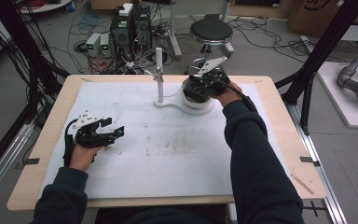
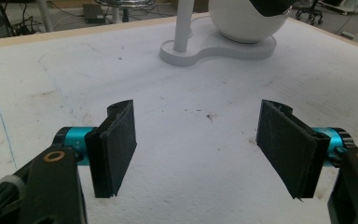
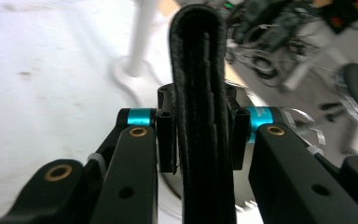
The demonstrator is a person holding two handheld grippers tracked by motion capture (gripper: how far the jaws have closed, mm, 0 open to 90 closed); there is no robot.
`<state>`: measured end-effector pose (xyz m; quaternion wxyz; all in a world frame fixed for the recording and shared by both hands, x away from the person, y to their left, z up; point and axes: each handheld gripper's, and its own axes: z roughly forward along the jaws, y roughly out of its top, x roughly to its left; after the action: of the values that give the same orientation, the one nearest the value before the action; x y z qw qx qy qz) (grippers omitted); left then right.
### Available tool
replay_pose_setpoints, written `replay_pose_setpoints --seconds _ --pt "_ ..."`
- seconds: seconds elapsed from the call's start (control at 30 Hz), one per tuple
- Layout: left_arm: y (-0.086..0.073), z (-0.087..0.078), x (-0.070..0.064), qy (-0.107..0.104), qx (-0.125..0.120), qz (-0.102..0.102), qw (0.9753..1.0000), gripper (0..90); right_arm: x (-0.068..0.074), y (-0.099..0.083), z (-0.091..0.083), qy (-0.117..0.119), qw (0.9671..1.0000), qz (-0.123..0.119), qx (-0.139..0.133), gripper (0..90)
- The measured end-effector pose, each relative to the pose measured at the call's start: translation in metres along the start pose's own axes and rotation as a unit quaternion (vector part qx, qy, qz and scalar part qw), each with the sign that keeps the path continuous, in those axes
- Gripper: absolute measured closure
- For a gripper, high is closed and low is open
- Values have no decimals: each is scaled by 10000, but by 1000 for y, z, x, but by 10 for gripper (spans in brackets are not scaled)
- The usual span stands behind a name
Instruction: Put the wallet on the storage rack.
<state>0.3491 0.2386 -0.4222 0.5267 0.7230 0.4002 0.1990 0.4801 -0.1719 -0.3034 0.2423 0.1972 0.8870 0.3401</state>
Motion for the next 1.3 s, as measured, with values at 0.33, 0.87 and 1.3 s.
replay_pose_setpoints --seconds 0.33,0.87,1.3 --pt "0 0 -1 6 27 24 10000 284 15 -13 8 256 9990 255 -263 567" --pt "0 0 -1 1 70 32 10000 286 15 -38 10 554 9929 1038 -191 375" --pt "-1 2 -2 -3 115 27 9999 286 13 -51 -7 671 9904 1199 -151 346"
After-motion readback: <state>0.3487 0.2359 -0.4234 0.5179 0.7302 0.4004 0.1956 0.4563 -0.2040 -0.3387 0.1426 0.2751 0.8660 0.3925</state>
